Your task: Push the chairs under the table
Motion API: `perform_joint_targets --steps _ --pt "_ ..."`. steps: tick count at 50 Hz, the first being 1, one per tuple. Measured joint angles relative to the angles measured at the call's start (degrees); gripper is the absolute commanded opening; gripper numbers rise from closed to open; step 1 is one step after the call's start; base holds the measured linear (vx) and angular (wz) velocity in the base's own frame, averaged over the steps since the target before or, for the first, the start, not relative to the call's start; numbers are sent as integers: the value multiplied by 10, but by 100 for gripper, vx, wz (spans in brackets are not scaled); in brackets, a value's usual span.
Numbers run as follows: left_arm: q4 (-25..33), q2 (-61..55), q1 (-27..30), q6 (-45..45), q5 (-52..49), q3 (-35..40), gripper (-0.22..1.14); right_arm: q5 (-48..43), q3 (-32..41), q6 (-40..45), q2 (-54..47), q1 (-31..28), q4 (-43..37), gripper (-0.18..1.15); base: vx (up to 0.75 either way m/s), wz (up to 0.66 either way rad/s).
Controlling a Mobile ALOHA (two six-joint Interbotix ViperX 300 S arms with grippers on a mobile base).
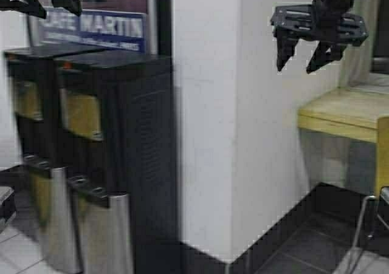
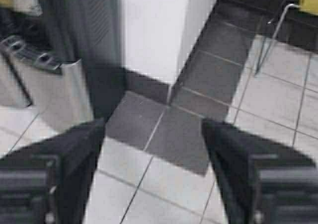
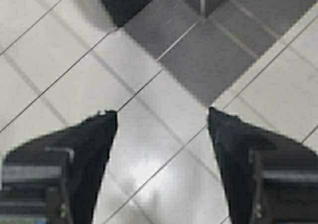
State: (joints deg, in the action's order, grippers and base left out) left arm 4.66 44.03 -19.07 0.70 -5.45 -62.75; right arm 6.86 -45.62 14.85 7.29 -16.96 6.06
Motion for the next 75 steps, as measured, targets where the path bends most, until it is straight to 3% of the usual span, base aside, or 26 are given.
perform_joint_targets --steps 27,75 --pt "3 -11 14 -11 11 -1 93 13 4 -3 -6 0 9 90 -37 16" --pt "2 -75 13 -14 16 -5 93 25 13 -1 -29 28 17 90 -17 -36"
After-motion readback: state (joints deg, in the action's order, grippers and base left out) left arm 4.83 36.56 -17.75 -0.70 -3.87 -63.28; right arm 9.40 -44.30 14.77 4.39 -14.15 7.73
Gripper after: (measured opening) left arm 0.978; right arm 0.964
